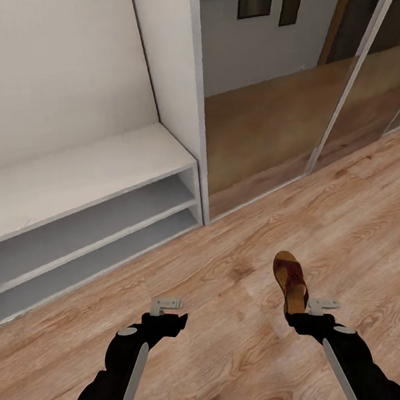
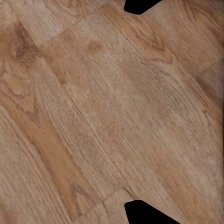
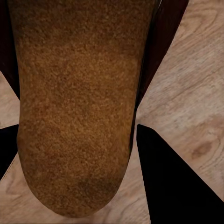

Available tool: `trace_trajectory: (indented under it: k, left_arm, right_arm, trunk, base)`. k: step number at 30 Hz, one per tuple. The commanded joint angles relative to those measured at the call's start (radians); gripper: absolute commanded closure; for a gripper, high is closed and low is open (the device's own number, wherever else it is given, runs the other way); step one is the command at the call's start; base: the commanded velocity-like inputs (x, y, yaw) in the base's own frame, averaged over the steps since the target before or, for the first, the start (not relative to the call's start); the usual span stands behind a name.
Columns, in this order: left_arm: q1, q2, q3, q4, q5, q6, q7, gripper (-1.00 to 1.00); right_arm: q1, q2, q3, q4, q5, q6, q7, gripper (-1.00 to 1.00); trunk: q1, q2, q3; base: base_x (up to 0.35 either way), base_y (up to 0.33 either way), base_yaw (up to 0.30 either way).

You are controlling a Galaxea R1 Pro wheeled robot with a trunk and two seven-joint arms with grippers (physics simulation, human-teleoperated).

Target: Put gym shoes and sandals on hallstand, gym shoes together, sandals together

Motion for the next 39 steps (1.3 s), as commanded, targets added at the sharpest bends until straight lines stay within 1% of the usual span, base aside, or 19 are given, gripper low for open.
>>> trace_trajectory:
  k: [1,39]
  left_arm:
    - [-0.001,0.0,0.0,0.0,0.008,0.005,0.003,-1.0]
    - [-0.001,0.001,0.006,-0.001,0.007,0.005,0.003,-1.0]
  right_arm:
    - [0.0,0.0,0.0,-0.002,-0.002,0.005,-0.003,1.0]
    - [0.0,0.001,0.0,0.0,-0.003,0.006,-0.003,1.0]
  trunk:
    - [0.0,0.0,-0.001]
    - [0.0,0.0,-0.001]
  base:
    - [0.0,0.0,0.296]
    - [0.0,0.0,0.296]
